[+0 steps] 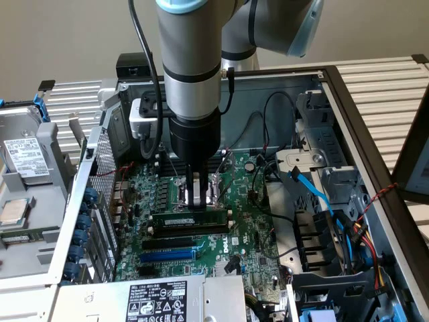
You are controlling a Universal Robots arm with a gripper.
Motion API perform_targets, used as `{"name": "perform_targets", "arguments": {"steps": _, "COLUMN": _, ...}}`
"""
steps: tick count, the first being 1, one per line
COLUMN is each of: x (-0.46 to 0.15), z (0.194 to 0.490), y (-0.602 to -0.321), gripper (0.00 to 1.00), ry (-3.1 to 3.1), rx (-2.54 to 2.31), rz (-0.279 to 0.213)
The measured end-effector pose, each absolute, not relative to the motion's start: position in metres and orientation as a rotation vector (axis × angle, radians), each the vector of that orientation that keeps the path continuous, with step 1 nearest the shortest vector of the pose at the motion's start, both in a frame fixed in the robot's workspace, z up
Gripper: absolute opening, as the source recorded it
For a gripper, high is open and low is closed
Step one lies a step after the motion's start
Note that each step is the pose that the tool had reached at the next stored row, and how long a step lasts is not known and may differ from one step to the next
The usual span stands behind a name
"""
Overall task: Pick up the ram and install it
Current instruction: 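Insert the ram into the slot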
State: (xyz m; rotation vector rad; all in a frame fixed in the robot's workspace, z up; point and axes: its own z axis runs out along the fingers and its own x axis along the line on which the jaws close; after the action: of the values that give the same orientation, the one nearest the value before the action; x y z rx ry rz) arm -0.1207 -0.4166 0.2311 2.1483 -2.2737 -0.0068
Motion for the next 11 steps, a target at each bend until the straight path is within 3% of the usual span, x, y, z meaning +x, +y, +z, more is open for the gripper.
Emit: {"name": "perform_targets", "arguments": {"steps": 11, "x": -0.1207, "z": 0.2310, "y": -0.4166, "gripper": 0.12, "ry": -2.254, "rx": 2.168, "rz": -0.007}}
